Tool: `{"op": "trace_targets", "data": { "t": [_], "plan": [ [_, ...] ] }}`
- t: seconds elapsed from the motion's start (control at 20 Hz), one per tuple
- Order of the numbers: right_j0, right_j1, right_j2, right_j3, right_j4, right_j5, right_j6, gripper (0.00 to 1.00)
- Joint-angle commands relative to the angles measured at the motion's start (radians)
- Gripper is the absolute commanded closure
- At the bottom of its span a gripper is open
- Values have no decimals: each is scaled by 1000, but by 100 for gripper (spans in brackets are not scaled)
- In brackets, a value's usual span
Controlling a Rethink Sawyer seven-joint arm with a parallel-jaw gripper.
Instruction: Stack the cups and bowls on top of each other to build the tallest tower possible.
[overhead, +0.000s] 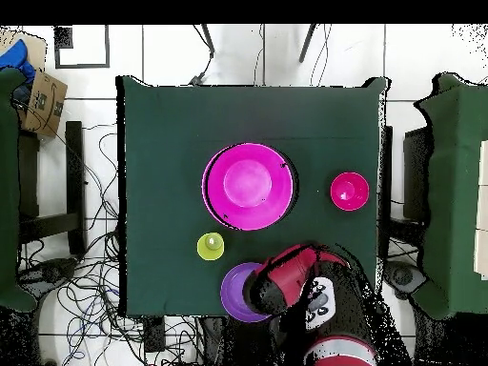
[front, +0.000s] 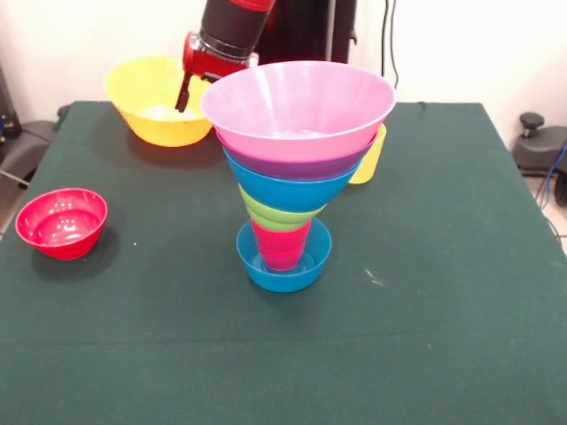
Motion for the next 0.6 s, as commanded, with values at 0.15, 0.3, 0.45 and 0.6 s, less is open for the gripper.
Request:
{"op": "trace_targets", "data": {
  "t": [0.15, 0.3, 0.45, 0.6],
  "plan": [
    [11, -7, 94, -20, -5, 58, -104, 0],
    [20, -18, 82, -19, -7, 79, -111, 0],
    [12, -4, 72, -25, -25, 58, -103, 0],
    [19, 41, 59, -46, -49, 19, -63, 0]
  ]
}}
